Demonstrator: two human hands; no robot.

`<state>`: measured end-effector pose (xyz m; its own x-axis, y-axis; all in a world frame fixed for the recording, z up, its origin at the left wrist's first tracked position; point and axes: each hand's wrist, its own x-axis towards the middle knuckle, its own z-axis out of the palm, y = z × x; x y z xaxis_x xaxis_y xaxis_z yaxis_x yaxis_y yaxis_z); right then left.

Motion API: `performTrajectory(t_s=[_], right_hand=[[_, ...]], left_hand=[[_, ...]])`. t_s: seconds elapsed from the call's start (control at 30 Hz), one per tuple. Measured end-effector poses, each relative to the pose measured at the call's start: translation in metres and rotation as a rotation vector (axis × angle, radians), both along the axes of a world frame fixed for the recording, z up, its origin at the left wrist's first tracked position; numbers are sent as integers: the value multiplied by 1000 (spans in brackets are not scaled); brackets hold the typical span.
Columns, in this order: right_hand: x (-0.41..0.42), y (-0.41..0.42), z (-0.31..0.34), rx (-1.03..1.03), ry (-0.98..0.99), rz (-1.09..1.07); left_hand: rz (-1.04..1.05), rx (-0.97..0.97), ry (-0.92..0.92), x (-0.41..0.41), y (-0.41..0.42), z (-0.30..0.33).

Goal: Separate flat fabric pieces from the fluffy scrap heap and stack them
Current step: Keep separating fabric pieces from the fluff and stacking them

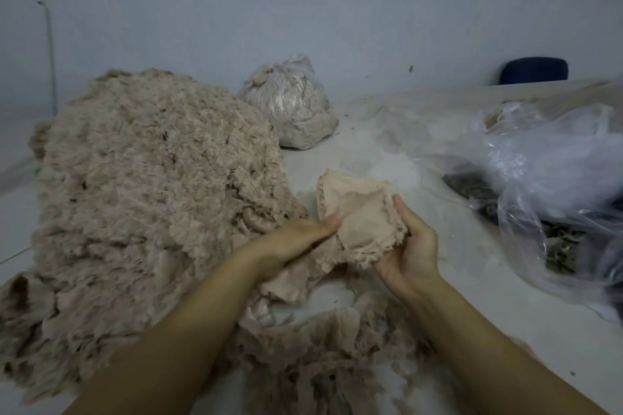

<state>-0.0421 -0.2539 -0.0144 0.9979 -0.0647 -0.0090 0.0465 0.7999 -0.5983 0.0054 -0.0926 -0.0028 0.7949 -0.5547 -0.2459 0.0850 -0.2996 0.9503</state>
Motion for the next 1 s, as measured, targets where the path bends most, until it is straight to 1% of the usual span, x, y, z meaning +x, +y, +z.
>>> performTrajectory(t_s=[0.03,0.07,0.13,0.2,0.23,0.27,0.33,0.4,0.47,0.5,0.53,0.6,0.63,0.67,0.73,0.8,0.83,0.87,0.9,0.93,1.0], right_hand=[[0,-4,-3,-40,-12,-7],[-1,-9,-6,-91,-17,-1],[-3,-17,-10,-203,7,67],[-6,-17,-10,-372,63,145],[-6,-14,-12,-472,97,143],[-6,-10,-14,-556,129,99],[-1,-1,-19,-636,174,-108],[4,-2,-18,-605,212,-323],[6,-12,-13,-522,218,-418],[7,-17,-10,-520,214,-428],[7,-21,-9,-544,210,-429],[7,-22,-12,-578,204,-430],[6,-20,-13,-573,188,-423],[5,-17,-13,-565,164,-411],[3,-10,-15,-519,111,-373],[-1,-5,-17,-437,58,-317],[-3,-4,-17,-387,33,-288],[-5,-4,-17,-338,16,-263],[-5,-6,-17,-301,8,-240],[-6,-8,-17,-290,9,-220],[-5,-12,-17,-380,20,-173]], left_hand=[[39,-11,15,1,-3,-5],[91,-41,-19,2,-4,-9],[128,-48,-206,2,-4,-14],[74,-82,-338,-4,-6,-16],[51,-100,-386,-8,-9,-16],[51,-109,-437,-12,-12,-17],[146,-88,-549,-15,-17,-23],[297,-48,-624,-14,-12,-32],[386,12,-639,-12,1,-42],[376,45,-629,-11,7,-47],[324,77,-602,-12,12,-50],[180,146,-507,-17,10,-50],[128,150,-451,-19,6,-48],[89,101,-381,-21,1,-45],[62,-121,-168,-24,-8,-39],[116,-334,115,-26,-15,-30],[160,-414,230,-26,-19,-28],[227,-477,302,-26,-22,-27],[311,-533,333,-24,-24,-27],[389,-569,318,-23,-25,-27],[482,-551,190,-21,-26,-25]])
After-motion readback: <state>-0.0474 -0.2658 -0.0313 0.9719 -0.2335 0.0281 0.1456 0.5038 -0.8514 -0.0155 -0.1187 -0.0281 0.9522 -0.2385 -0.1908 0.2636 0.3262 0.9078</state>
